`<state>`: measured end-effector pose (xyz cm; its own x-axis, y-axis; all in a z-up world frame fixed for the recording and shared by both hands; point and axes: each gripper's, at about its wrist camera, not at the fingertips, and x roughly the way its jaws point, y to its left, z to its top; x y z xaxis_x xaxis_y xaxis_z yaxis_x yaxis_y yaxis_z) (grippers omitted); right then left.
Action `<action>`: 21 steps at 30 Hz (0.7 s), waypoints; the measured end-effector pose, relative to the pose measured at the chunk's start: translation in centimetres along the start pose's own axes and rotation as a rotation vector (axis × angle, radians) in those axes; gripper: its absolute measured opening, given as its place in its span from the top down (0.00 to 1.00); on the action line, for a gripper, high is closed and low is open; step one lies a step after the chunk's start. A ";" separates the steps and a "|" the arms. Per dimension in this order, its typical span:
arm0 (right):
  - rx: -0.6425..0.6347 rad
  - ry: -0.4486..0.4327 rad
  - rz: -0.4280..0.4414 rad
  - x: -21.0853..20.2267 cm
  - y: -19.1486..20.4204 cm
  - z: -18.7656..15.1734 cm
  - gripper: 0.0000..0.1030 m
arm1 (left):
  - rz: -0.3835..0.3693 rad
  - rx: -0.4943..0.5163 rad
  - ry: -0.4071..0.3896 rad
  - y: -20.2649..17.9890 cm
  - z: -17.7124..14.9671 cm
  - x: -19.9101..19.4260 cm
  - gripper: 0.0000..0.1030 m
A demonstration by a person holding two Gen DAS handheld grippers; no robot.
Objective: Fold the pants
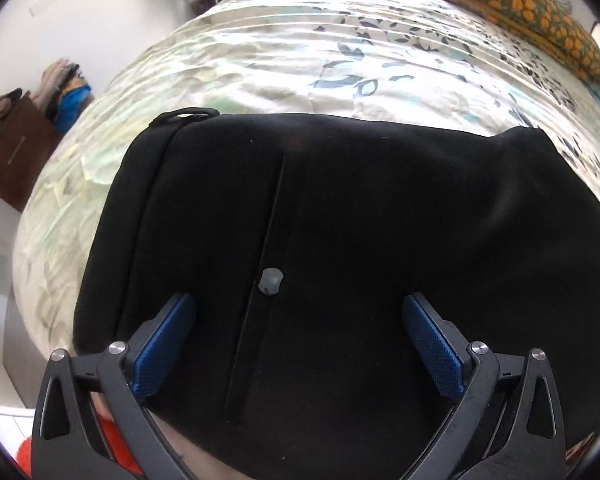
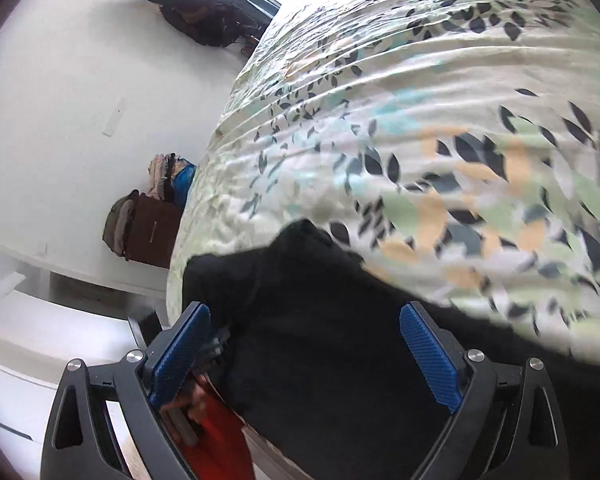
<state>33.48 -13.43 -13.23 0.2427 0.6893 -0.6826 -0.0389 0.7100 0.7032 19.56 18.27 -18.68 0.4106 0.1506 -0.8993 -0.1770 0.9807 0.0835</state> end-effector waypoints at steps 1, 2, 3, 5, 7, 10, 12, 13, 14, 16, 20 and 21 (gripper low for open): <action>0.021 0.025 0.017 1.7 0.0 1.9 0.04 | -0.004 0.007 -0.009 0.1 -0.2 -0.1 0.01; 0.049 0.060 0.035 3.6 -0.2 3.4 0.04 | -0.008 0.010 -0.015 0.2 -0.2 0.1 0.01; 0.084 0.103 0.059 5.7 -0.6 4.6 0.04 | -0.012 0.013 -0.018 0.2 -0.3 0.0 0.00; 0.159 0.216 0.126 9.7 -1.2 5.7 0.04 | -0.020 0.015 -0.021 0.5 -0.3 0.1 0.00; 0.176 0.379 0.199 13.6 -1.0 5.9 0.04 | -0.021 0.015 -0.022 0.5 -0.2 0.1 0.00; 0.087 0.475 0.245 16.5 0.4 6.3 0.04 | -0.015 0.014 -0.025 0.5 -0.2 0.1 0.00; 0.106 0.488 0.288 17.8 0.5 6.7 0.02 | -0.011 0.015 -0.030 0.4 -0.1 0.2 0.00; 0.123 0.489 0.319 18.0 0.4 6.8 0.02 | -0.010 0.016 -0.032 0.4 -0.1 0.2 0.00; 0.128 0.473 0.343 18.4 0.6 7.2 0.03 | -0.009 0.017 -0.035 0.4 -0.2 0.2 0.00; 0.124 0.435 0.316 18.7 0.9 7.8 0.03 | -0.010 0.017 -0.038 0.3 -0.2 0.3 0.00; 0.098 0.393 0.264 18.2 1.0 7.5 0.03 | -0.010 0.017 -0.040 0.3 -0.3 0.2 0.00; 0.080 0.366 0.242 17.3 0.9 7.7 0.03 | -0.012 0.017 -0.040 0.3 -0.3 0.2 0.00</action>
<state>45.15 -1.95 -22.88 -0.1234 0.8504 -0.5115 0.0262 0.5180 0.8550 19.35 18.56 -18.97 0.4478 0.1438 -0.8825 -0.1571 0.9843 0.0807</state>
